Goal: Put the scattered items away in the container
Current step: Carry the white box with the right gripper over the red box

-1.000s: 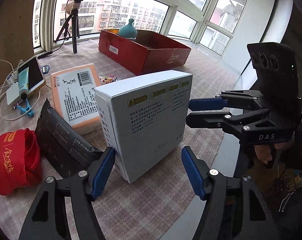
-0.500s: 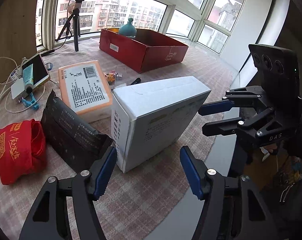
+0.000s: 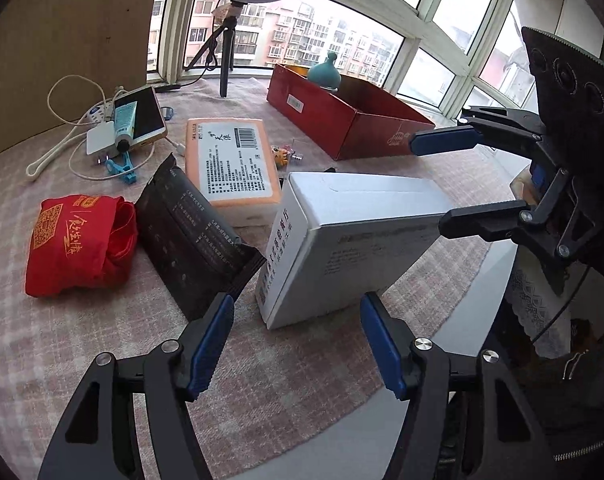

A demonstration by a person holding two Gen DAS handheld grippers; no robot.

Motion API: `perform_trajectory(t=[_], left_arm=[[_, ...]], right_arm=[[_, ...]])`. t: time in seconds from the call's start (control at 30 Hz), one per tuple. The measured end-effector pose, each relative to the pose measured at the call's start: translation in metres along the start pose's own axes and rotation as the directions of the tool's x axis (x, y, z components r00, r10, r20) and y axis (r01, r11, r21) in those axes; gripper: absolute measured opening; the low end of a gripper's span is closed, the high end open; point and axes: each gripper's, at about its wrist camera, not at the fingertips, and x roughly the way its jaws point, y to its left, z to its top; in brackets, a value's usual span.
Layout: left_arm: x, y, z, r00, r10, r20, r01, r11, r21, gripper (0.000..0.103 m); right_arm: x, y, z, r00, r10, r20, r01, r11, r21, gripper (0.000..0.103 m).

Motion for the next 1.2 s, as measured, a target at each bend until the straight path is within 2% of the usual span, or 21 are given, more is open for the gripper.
perform_trajectory(t=[0.1,0.2,0.23,0.27,0.37,0.57,0.77,0.87,0.97,1.1,1.2], left_arm=[[-0.003,0.003,-0.003,0.999,0.033,0.018,-0.032,0.998,-0.055,0.062],[-0.009,0.006,-0.003,0.997,0.07,0.036,-0.067,0.994,-0.085,0.062],[-0.011,0.007,-0.002,0.996,0.083,0.043,-0.079,0.993,-0.093,0.062],[-0.014,0.009,-0.001,0.994,0.096,0.049,-0.09,0.991,-0.101,0.062],[-0.021,0.014,0.005,0.99,0.122,0.077,-0.111,0.986,-0.128,0.062],[-0.024,0.015,0.023,0.985,0.141,0.102,-0.128,0.984,-0.122,0.062],[-0.019,0.007,0.042,0.985,0.133,0.11,-0.122,0.987,-0.101,0.062],[-0.017,0.003,0.055,0.984,0.141,0.11,-0.13,0.986,-0.103,0.062],[-0.014,0.001,0.07,0.982,0.151,0.11,-0.139,0.984,-0.112,0.062],[-0.021,0.003,0.097,0.98,0.137,0.146,-0.116,0.983,-0.142,0.062],[-0.027,0.003,0.116,0.974,0.149,0.174,-0.122,0.98,-0.155,0.062]], right_arm=[[0.017,0.006,0.006,0.997,0.049,-0.061,-0.055,0.993,-0.102,0.068],[0.028,0.009,0.006,0.99,0.091,-0.103,-0.104,0.987,-0.121,0.067],[0.029,0.007,0.005,0.989,0.103,-0.106,-0.115,0.988,-0.107,0.058],[0.03,0.006,0.005,0.987,0.114,-0.11,-0.125,0.988,-0.092,0.041],[0.032,-0.007,0.005,0.982,0.157,-0.109,-0.159,0.987,-0.013,0.034],[0.027,-0.028,-0.002,0.978,0.192,-0.08,-0.181,0.976,0.123,0.034],[0.012,-0.061,-0.017,0.979,0.205,-0.006,-0.191,0.924,0.332,0.034],[-0.008,-0.082,-0.024,0.982,0.178,0.065,-0.189,0.885,0.426,0.034],[-0.037,-0.107,-0.027,0.982,0.117,0.145,-0.175,0.844,0.506,0.034],[-0.083,-0.148,-0.031,0.973,-0.031,0.228,-0.113,0.797,0.594,0.034],[-0.116,-0.182,-0.035,0.952,-0.176,0.252,-0.034,0.755,0.655,0.034]])
